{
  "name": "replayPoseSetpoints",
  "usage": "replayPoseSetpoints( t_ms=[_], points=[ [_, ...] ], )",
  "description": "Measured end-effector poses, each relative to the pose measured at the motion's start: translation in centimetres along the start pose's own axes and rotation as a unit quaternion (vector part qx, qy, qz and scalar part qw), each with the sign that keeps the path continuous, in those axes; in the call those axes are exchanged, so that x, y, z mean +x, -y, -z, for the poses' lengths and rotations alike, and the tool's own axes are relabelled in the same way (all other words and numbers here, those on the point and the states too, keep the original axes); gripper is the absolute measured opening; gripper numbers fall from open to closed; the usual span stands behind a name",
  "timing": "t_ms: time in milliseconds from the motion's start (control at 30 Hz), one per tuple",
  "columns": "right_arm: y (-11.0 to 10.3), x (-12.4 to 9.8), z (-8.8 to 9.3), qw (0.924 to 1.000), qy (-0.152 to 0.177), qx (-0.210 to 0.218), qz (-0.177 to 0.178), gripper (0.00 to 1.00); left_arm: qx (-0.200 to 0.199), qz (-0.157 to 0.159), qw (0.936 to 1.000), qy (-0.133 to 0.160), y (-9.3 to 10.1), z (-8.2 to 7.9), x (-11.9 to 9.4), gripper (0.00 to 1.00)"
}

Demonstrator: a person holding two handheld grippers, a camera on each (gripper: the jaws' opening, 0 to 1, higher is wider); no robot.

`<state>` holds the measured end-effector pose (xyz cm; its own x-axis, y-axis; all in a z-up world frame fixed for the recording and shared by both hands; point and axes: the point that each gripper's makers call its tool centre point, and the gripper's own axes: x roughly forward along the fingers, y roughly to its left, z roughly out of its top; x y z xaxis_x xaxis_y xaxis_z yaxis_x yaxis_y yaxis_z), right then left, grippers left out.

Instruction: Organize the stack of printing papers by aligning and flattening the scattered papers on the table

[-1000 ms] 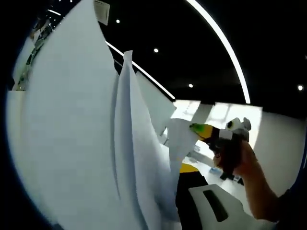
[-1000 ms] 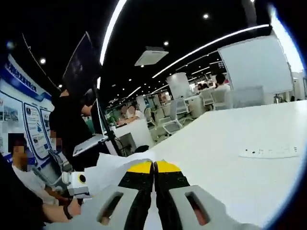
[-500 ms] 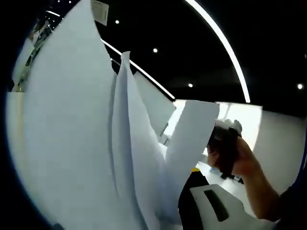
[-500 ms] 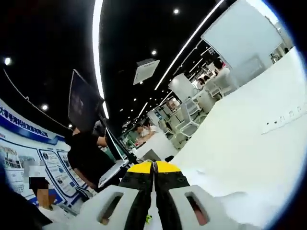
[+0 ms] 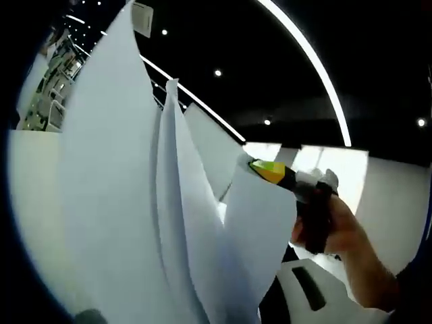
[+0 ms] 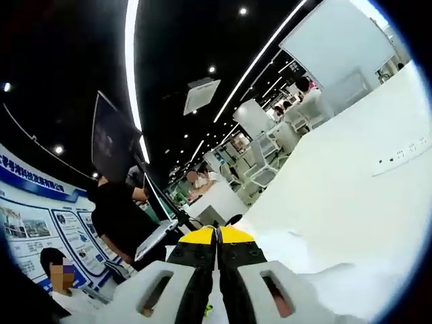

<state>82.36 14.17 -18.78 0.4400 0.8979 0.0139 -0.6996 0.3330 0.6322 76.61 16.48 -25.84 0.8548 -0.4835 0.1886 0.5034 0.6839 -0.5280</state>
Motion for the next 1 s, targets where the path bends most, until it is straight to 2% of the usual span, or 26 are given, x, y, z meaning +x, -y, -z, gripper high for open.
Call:
replayPoseSetpoints(
  t_ms=[233, 467, 667, 733, 800, 1000],
  points=[
    [-0.6, 0.8, 0.8, 0.9999, -0.008, -0.007, -0.002, 0.00, 0.003, -0.003, 1.0000, 0.001, -0.1, 0.0, 0.0, 0.23],
    [-0.9, 0.9, 1.1, 0.9997, -0.013, -0.021, 0.001, 0.00, 0.013, -0.006, 0.9999, 0.000, -0.3, 0.1, -0.1, 0.17],
    [-1.1, 0.7, 1.2, 0.9996, -0.015, -0.022, -0.003, 0.00, 0.014, -0.013, 0.9998, 0.000, -0.6, 0.0, -0.2, 0.06],
    [-1.2, 0.6, 1.1, 0.9996, -0.015, -0.025, -0.005, 0.00, 0.011, -0.012, 0.9999, -0.001, -0.6, 0.0, -0.2, 0.06],
    [-1.0, 0.6, 1.0, 0.9991, -0.018, -0.037, 0.000, 0.04, 0.010, -0.012, 0.9999, -0.001, -0.6, 0.0, -0.2, 0.06],
    [0.0, 0.1, 0.9, 0.9965, -0.027, -0.076, 0.022, 0.07, 0.008, -0.013, 0.9999, -0.001, -0.6, 0.0, -0.3, 0.06]
  ],
)
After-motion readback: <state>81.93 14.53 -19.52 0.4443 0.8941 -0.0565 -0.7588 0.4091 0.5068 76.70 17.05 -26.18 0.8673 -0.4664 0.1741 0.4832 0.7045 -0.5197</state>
